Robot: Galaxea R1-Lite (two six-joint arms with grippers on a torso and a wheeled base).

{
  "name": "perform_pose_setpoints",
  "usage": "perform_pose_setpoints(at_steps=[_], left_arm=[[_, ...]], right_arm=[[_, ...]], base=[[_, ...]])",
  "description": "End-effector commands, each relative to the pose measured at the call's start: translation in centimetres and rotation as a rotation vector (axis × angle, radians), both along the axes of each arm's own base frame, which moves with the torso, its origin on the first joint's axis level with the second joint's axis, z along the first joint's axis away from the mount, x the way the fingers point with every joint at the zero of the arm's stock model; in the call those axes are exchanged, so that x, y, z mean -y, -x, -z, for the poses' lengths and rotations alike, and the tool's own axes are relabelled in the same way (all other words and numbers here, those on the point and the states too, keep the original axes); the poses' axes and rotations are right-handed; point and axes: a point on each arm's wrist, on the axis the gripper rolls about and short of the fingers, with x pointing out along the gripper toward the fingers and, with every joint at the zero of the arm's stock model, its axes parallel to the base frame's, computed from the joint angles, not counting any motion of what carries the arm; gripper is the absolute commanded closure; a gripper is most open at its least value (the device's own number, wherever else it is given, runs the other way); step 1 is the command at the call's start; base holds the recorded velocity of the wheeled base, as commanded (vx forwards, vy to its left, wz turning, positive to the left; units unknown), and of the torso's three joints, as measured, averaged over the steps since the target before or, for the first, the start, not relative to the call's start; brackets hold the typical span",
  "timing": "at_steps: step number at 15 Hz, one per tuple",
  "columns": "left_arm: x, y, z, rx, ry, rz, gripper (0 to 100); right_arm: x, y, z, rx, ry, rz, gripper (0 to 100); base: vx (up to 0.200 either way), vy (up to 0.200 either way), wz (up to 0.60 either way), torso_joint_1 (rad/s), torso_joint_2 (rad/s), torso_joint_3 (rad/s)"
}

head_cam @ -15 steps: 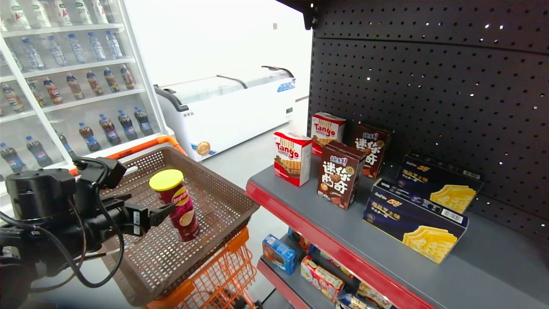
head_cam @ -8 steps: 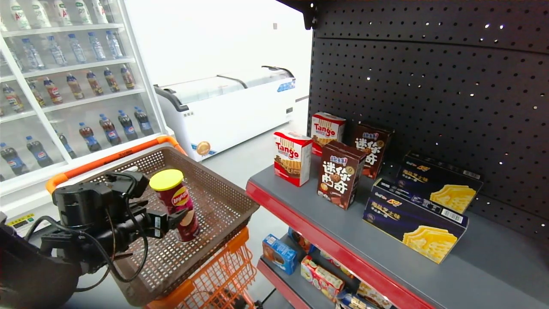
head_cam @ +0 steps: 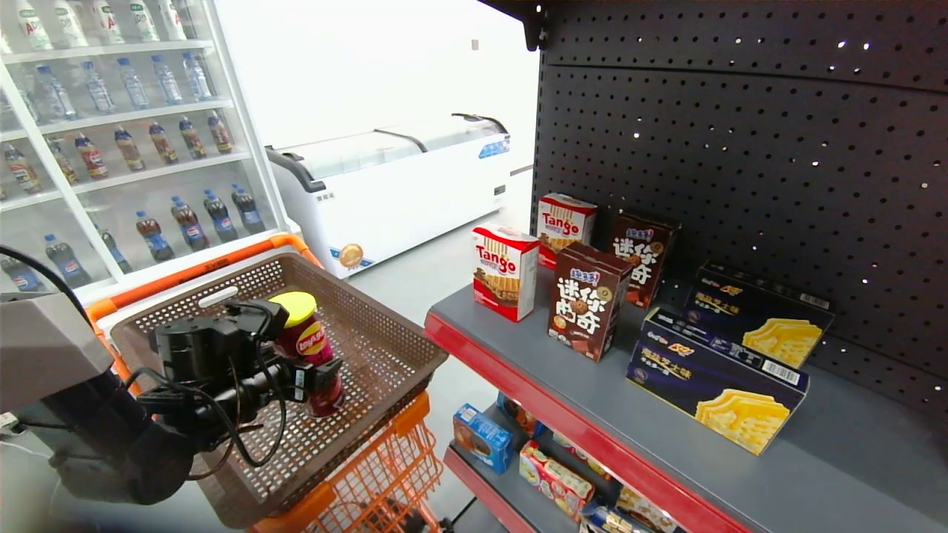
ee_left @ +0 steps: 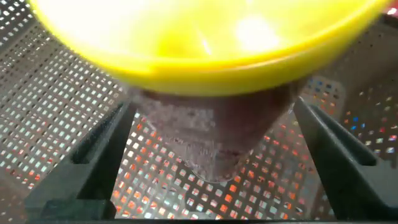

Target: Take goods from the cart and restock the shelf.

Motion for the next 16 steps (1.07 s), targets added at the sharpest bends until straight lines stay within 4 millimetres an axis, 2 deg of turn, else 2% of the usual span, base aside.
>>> perform_pose_setpoints(at_steps=[1,2,4,6,9,12,13,14,15,16], left_arm=[[0.1,-0.3,0.8,-0.018,-0.005,0.006,0],[0.1,-0.4,0.8,-0.012,-0.005,0.009,100],[0.6,-0.8,0.6,0.010,-0.011,0.009,100],[0.5,-0.3,0.0,0.016,-0.014,-0.010,100],[1.2,1.8,-4.6,0.086,0.024,-0.022,100],[0.9,5.2,-9.3,0.104,0.006,-0.075,100],[0.9,5.3,-9.4,0.103,0.006,-0.073,100],[0.8,7.5,-11.8,0.091,0.016,-0.068,100],[0.8,7.9,-12.1,0.097,0.016,-0.067,100],[0.6,9.3,-13.0,0.130,0.025,-0.061,100]], right_arm=[[0.0,0.0,0.0,0.000,0.000,-0.001,0],[0.0,0.0,0.0,0.000,0.000,-0.001,0],[0.0,0.0,0.0,0.000,0.000,-0.001,0],[0.0,0.0,0.0,0.000,0.000,-0.001,0],[0.0,0.0,0.0,0.000,0.000,-0.001,0],[0.0,0.0,0.0,0.000,0.000,-0.001,0],[0.0,0.0,0.0,0.000,0.000,-0.001,0],[0.0,0.0,0.0,0.000,0.000,-0.001,0],[0.0,0.0,0.0,0.000,0.000,-0.001,0],[0.0,0.0,0.0,0.000,0.000,-0.001,0]], base=[[0.000,0.000,0.00,0.000,0.00,0.000],[0.000,0.000,0.00,0.000,0.00,0.000],[0.000,0.000,0.00,0.000,0.00,0.000],[0.000,0.000,0.00,0.000,0.00,0.000],[0.000,0.000,0.00,0.000,0.00,0.000],[0.000,0.000,0.00,0.000,0.00,0.000],[0.000,0.000,0.00,0.000,0.00,0.000],[0.000,0.000,0.00,0.000,0.00,0.000],[0.000,0.000,0.00,0.000,0.00,0.000],[0.000,0.000,0.00,0.000,0.00,0.000]])
